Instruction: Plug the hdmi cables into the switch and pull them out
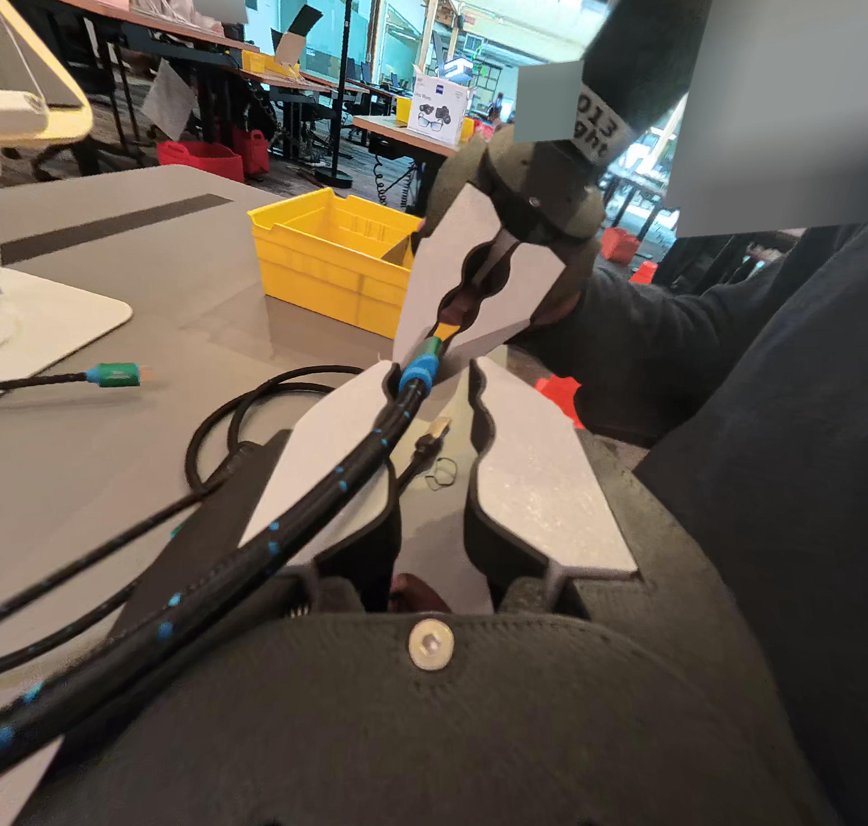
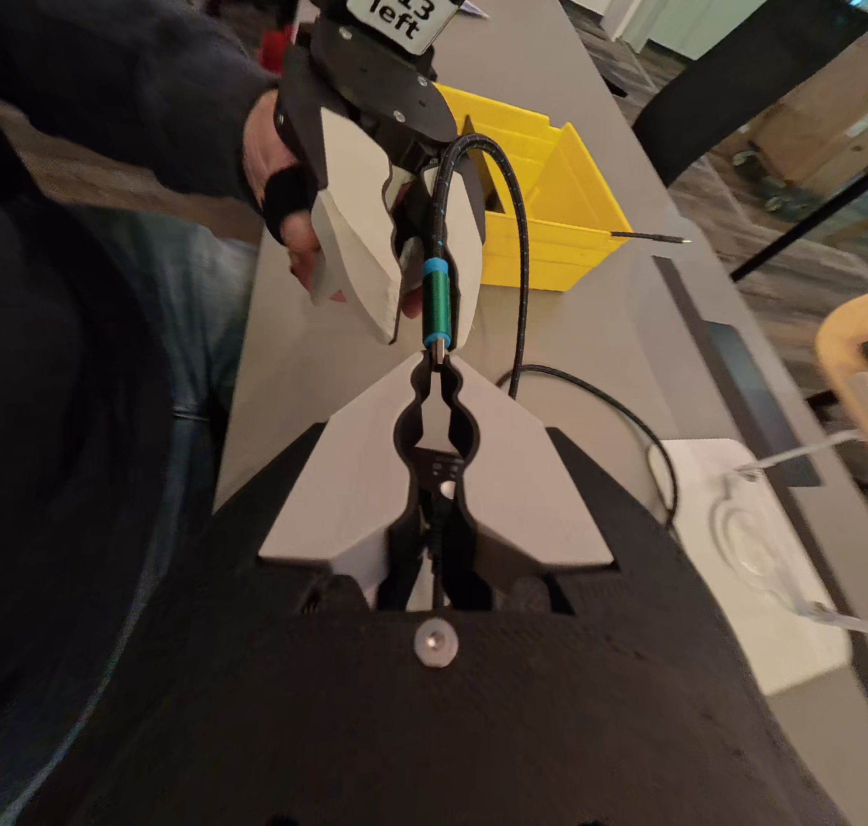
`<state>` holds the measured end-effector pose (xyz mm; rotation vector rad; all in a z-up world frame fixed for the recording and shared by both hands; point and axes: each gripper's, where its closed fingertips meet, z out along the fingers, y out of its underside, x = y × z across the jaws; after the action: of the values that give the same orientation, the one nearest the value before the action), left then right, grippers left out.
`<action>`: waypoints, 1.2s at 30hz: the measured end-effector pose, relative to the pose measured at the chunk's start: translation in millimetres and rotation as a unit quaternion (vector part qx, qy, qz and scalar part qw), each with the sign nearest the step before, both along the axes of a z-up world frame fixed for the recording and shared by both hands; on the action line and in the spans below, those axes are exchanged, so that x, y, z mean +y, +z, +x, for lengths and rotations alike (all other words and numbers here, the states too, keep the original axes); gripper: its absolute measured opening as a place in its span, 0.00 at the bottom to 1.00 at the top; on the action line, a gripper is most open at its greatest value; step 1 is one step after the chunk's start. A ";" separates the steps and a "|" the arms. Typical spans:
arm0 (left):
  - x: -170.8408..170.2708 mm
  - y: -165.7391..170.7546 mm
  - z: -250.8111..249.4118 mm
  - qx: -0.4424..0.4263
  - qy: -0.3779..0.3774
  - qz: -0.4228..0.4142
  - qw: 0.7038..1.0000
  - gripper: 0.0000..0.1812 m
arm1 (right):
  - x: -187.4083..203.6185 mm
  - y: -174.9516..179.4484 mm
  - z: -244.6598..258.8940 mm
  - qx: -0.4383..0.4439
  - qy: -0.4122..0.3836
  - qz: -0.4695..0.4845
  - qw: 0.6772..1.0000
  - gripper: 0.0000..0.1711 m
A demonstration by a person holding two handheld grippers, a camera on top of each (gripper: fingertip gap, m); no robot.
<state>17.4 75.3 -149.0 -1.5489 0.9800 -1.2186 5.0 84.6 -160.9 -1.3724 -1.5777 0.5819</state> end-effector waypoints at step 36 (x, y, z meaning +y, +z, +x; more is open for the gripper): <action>8.1 10.0 -8.0 -0.077 -0.025 -0.197 0.977 0.12 | 6.8 5.8 -2.7 -0.122 -0.032 0.293 0.948 0.01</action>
<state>9.4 83.4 -138.9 -1.7049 0.7062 -1.6163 2.3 91.5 -155.1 -1.0545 -1.7091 -0.1115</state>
